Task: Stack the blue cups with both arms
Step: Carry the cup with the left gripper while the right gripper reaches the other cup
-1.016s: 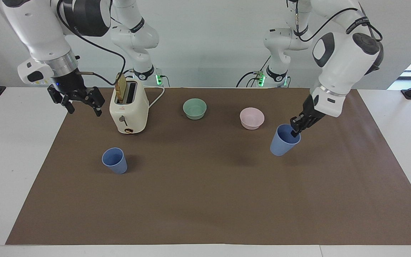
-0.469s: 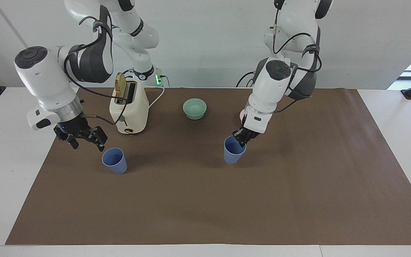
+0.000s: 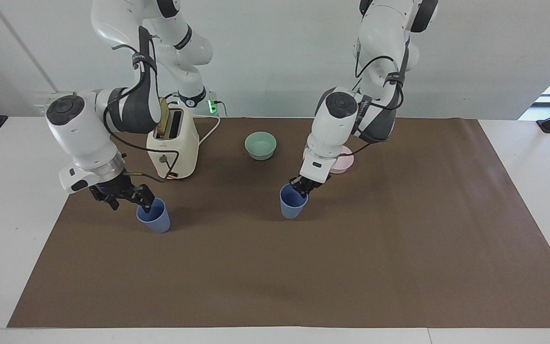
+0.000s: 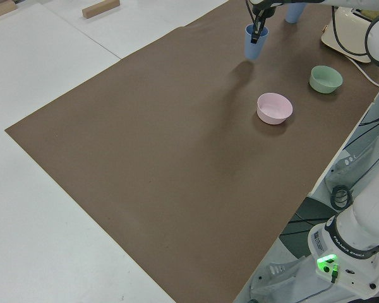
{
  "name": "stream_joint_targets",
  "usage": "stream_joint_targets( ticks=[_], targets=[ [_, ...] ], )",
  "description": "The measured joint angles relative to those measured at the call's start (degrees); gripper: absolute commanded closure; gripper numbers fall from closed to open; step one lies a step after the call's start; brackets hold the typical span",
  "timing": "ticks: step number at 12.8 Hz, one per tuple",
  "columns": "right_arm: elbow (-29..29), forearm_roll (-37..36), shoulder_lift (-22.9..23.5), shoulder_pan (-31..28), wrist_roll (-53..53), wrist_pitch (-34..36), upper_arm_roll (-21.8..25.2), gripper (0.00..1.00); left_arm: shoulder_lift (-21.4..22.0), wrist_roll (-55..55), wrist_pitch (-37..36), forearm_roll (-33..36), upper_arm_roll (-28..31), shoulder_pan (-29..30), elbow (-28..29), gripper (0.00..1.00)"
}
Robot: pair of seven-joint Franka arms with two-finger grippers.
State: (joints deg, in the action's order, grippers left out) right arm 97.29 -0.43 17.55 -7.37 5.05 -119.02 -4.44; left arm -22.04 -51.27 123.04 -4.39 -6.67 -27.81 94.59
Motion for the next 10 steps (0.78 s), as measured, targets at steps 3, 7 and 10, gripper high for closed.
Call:
stream_joint_targets(
  ticks=[3, 7, 10],
  targets=[
    [6.01, 0.00, 0.29, -1.72, -1.20, -6.31, 0.05, 0.00, -1.33, -0.05, 1.35, 0.14, 0.08, -0.32, 0.26, 1.00],
    [9.04, 0.00, 0.35, -2.60, -2.03, -7.90, 0.06, 0.00, -1.44, -0.08, 1.97, 0.25, 0.18, -0.32, 0.86, 0.62],
    [9.08, 0.00, 0.34, -2.60, -2.03, -7.86, -0.05, 0.17, -1.43, -0.09, 2.13, 0.31, 0.26, -0.32, 1.16, 0.00]
  ],
)
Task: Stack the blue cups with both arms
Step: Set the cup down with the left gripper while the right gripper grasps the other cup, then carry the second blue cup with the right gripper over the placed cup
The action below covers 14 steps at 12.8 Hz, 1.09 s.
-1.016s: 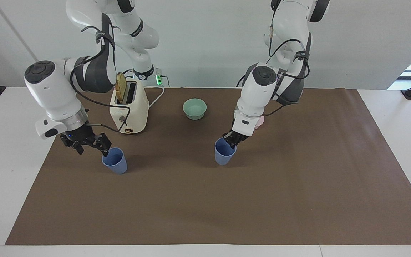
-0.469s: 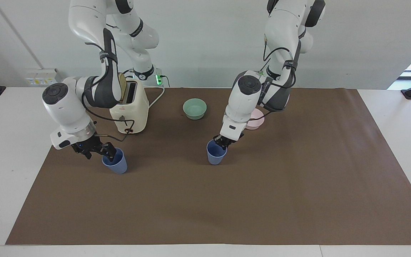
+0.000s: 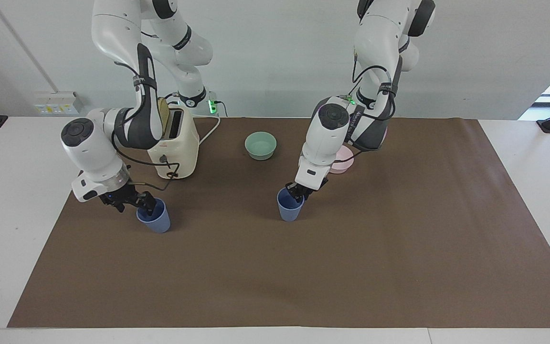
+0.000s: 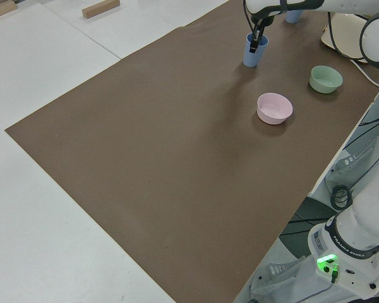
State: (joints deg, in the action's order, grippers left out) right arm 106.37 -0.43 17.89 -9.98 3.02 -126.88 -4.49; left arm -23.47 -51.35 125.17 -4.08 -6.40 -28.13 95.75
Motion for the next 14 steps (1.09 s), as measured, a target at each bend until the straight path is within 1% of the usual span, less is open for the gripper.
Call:
stream_joint_targets(
  ticks=[2, 3, 4, 5, 7, 10, 13, 14],
  targets=[
    [0.03, 0.00, 0.00, 0.01, -0.02, 0.01, -0.08, 0.53, 0.42, 0.00, -0.53, 0.08, 0.68, 0.07, -0.14, 0.00],
    [0.03, 0.00, 0.00, 0.03, -0.02, 0.01, -0.16, 0.74, 1.26, 0.00, -1.53, 0.15, 1.22, 0.21, -0.37, 0.00],
    [0.04, 0.00, 0.00, 0.06, -0.03, 0.02, -0.20, 0.93, 2.87, 0.35, -2.95, 0.26, 1.82, 0.75, -0.60, 0.00],
    [0.05, 0.00, 0.00, 0.06, -0.03, 0.02, -0.21, 1.00, 5.01, 1.40, -4.56, 0.38, 2.19, 1.77, -0.75, 0.00],
    [0.06, 0.00, 0.00, 0.06, -0.03, 0.03, -0.23, 1.00, 9.34, 5.45, -7.71, 0.46, 2.43, 4.97, -0.84, 0.00],
    [-0.06, 0.04, -0.49, 0.11, -0.03, 0.62, -0.39, 1.00, 15.21, 15.56, -14.27, 0.48, 2.65, 12.00, -0.75, 0.00],
    [-0.40, 0.03, -2.24, 0.25, -0.03, 1.10, -0.48, 1.00, 18.36, 26.43, -19.50, 0.48, 2.74, 18.63, -0.56, 0.00],
    [-0.99, 0.03, -3.34, 0.49, -0.03, 2.53, -0.70, 1.00, 18.97, 30.18, -20.81, 0.48, 2.77, 20.69, -0.54, 0.00]
  ],
)
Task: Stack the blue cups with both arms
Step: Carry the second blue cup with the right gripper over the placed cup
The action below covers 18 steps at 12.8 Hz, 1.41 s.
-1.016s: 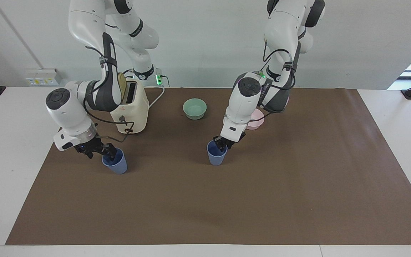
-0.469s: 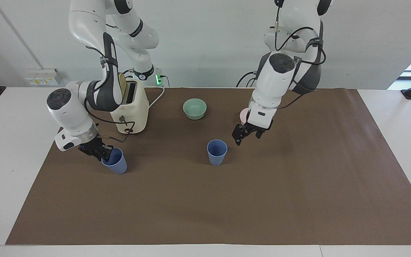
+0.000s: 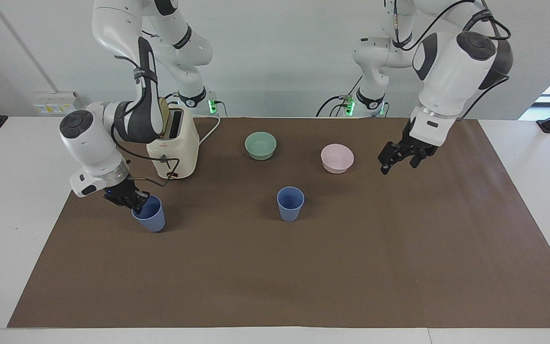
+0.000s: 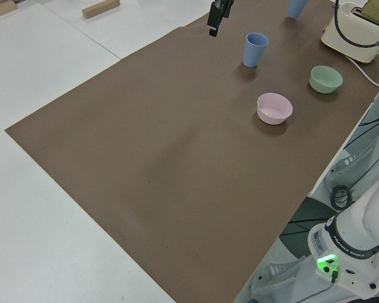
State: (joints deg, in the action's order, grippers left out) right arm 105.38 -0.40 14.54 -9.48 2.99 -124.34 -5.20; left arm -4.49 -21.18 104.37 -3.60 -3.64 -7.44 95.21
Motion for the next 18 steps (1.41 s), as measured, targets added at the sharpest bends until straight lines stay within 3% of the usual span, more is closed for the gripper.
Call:
stream_joint_targets(
  ticks=[4, 7, 12, 18],
  targets=[
    [-5.29, 0.07, -3.18, 0.29, 2.27, 8.65, -5.01, 1.00, 1.80, 14.98, -4.22, 0.00, 0.05, 7.27, 0.04, 0.00],
    [-6.86, 0.07, -4.09, 0.84, 7.23, 10.14, -9.58, 1.00, 3.96, 24.25, -7.41, 0.00, 0.10, 10.87, -0.64, 0.00],
    [-9.35, 0.03, -4.42, 8.63, 18.30, 10.14, -10.69, 1.00, 6.29, 25.49, -19.49, 0.84, -0.46, 11.40, -7.95, 0.00],
    [-15.30, 0.01, -0.57, 19.13, 33.44, 11.52, -10.77, 1.00, 8.56, 24.97, -20.43, 0.98, -1.25, 11.39, -8.39, 0.00]
  ],
)
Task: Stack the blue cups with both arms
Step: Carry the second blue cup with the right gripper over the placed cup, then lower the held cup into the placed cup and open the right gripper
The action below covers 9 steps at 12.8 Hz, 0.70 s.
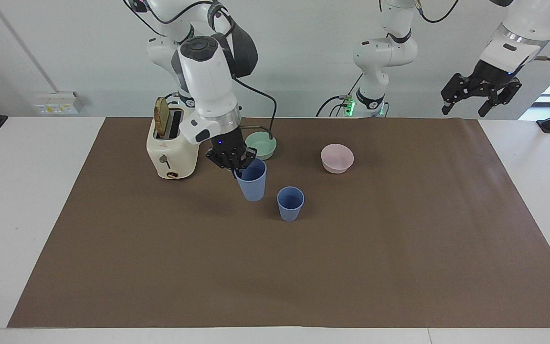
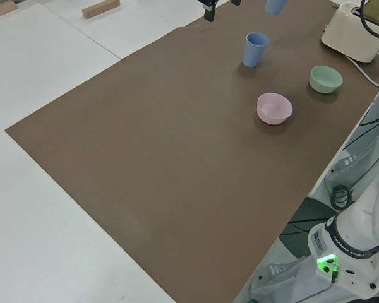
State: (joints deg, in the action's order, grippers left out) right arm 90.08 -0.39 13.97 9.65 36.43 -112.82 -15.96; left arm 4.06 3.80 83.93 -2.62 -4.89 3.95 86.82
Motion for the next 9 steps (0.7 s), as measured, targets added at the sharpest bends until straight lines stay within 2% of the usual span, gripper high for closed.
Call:
stream_joint_targets(
  ticks=[5, 9],
  targets=[
    [-2.63, -0.66, 4.84, 6.02, 6.63, 0.12, 0.09, 1.00, 0.11, -2.89, 0.33, 0.00, -0.34, -0.04, 0.55, 0.00],
    [-4.75, -1.35, 7.01, 7.01, 7.25, 0.12, 0.18, 1.00, 0.11, -2.90, 0.17, 0.00, -0.23, -0.04, 0.93, 0.00]
  ],
)
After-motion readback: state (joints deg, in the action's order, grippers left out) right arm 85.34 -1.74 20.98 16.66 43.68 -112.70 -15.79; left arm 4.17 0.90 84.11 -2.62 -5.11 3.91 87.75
